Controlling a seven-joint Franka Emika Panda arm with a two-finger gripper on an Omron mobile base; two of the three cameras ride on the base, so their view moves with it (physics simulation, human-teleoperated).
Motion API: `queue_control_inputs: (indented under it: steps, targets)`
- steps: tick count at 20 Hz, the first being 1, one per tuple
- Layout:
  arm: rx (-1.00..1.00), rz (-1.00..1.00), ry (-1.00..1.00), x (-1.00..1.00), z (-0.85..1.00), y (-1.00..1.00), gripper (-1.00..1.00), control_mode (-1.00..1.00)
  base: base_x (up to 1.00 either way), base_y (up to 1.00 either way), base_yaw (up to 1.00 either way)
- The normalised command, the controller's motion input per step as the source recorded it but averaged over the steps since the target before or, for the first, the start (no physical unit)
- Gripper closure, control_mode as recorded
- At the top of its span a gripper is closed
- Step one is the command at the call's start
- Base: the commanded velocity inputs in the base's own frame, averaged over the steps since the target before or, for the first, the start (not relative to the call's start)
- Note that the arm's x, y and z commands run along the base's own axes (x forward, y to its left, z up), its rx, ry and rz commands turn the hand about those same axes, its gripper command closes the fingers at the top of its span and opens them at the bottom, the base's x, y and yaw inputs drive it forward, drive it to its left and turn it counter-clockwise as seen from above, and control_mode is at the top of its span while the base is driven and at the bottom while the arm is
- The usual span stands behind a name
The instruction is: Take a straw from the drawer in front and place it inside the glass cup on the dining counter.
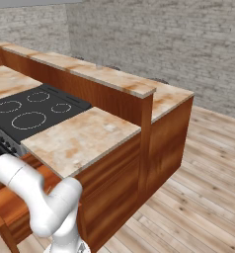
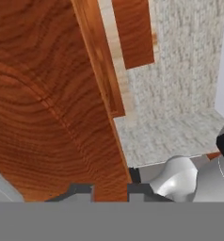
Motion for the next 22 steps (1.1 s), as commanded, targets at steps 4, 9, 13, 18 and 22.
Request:
queue_control_inputs:
  steps: [4,9,13,18,22]
  targets:
    - [0.0,-0.03,0.0,-0.02,0.25,0.0,1.0,-1.0,0.0,0.0,0.0]
    - [0.0,-0.03,0.0,0.0,0.28,-0.04,1.0,-1.0,0.0,0.0,0.0]
    - [0.0,-0.02,0.01,0.0,0.29,-0.01,1.0,-1.0,0.0,0.0,0.0]
    - [0.0,0.0,0.08,0.0,0.07,-0.03,1.0,-1.0,0.0,0.0,0.0]
    - [0.0,0.0,0.03,0.04,0.0,-0.03,1.0,-1.0,0.0,0.0,0.0]
